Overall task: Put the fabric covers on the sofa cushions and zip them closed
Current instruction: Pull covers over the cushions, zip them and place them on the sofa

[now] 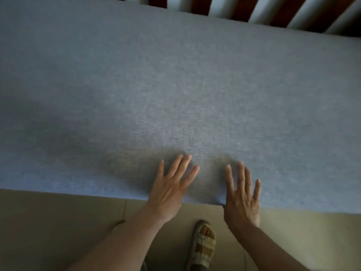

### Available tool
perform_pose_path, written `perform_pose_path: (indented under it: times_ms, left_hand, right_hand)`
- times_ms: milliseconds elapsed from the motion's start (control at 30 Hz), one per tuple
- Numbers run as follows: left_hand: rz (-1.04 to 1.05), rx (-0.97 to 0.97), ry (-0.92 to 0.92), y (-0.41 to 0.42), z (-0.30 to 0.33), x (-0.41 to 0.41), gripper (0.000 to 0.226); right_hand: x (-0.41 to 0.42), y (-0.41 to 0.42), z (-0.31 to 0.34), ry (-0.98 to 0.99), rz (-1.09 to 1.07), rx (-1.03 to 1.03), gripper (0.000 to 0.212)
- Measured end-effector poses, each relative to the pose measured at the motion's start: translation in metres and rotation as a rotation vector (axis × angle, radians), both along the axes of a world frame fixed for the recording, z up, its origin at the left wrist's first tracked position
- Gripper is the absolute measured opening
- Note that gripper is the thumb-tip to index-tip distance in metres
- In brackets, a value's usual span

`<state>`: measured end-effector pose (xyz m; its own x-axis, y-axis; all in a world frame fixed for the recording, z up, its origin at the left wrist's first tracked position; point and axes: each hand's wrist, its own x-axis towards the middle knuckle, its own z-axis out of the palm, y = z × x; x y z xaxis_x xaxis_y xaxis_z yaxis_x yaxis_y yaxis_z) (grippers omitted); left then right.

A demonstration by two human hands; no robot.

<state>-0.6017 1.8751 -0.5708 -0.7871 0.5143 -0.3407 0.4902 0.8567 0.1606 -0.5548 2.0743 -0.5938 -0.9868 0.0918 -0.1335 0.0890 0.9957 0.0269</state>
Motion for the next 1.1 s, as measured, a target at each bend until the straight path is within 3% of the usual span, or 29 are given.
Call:
perform_pose_path:
  times_ms: [200,567,767,967,1100]
  left_hand:
    - [-0.065,-0.102,0.003,0.061,-0.008,-0.002,0.118]
    - [-0.091,-0.135,0.091,0.061,-0.019,-0.04,0.142]
    - [-0.054,-0.216,0.16,0.072,-0.018,-0.091,0.139]
    - [-0.071,-0.253,0.184,0.078,-0.021,-0.118,0.137]
    - [-0.117,-0.244,0.111,0.073,-0.019,-0.121,0.142]
  right_hand:
    - [0.005,0.051,-0.011,0.109,0.047,0.054,0.104]
    - [-0.031,0.06,-0.013,0.078,0.077,-0.008,0.131]
    - [-0.085,0.064,-0.01,-0.025,0.049,-0.018,0.128]
    - [-0.116,0.067,-0.004,-0.099,0.076,0.016,0.112]
    - [-0.112,0.074,-0.004,-0.116,0.121,-0.083,0.113]
